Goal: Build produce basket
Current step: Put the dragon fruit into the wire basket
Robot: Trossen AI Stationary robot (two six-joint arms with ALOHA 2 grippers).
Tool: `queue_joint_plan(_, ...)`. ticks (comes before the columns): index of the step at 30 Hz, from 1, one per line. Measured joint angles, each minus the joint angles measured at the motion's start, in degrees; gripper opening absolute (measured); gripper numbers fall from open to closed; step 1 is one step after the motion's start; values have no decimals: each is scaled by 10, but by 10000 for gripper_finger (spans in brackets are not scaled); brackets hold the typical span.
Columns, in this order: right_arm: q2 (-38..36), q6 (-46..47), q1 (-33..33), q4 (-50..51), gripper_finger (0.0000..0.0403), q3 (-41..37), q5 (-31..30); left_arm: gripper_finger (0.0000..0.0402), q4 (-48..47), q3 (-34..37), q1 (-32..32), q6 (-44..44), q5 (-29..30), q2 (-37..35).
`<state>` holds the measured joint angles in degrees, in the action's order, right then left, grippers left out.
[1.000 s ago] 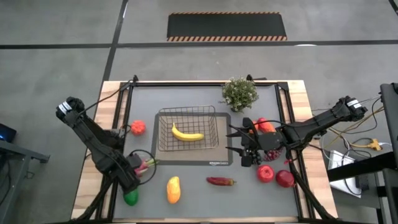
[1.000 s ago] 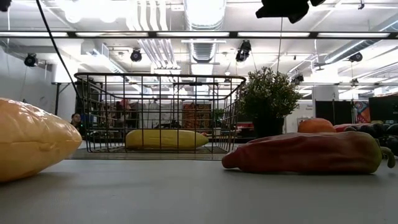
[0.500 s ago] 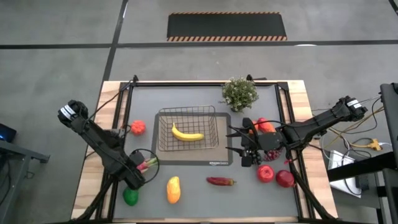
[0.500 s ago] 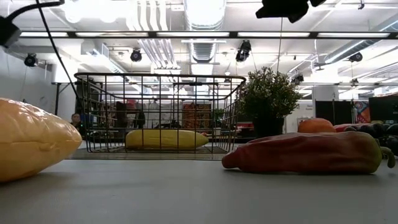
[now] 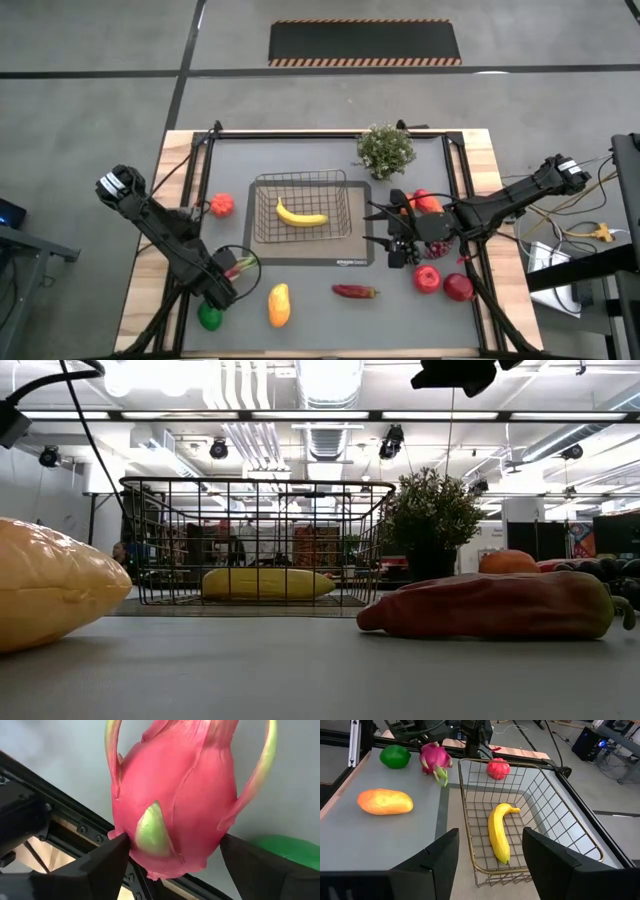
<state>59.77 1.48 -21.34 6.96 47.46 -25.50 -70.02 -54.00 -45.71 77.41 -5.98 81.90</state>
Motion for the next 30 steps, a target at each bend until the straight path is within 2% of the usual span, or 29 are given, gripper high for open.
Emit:
queue_joint_plan(9,0,8,0,0,203,0,0,196,7,0,0,-4,2,-2)
queue_joint_plan(14,0,11,0,0,203,0,0,171,-6,-12,-5,-18,10,-3)
queue_joint_plan(18,0,20,0,0,203,0,0,165,-35,-43,-11,-19,44,-21)
queue_joint_plan(25,4,31,0,0,203,-1,2,164,-39,-107,-33,-19,169,-68)
queue_joint_plan(30,4,47,0,-41,208,-19,15,163,-13,-137,-51,-61,305,-89)
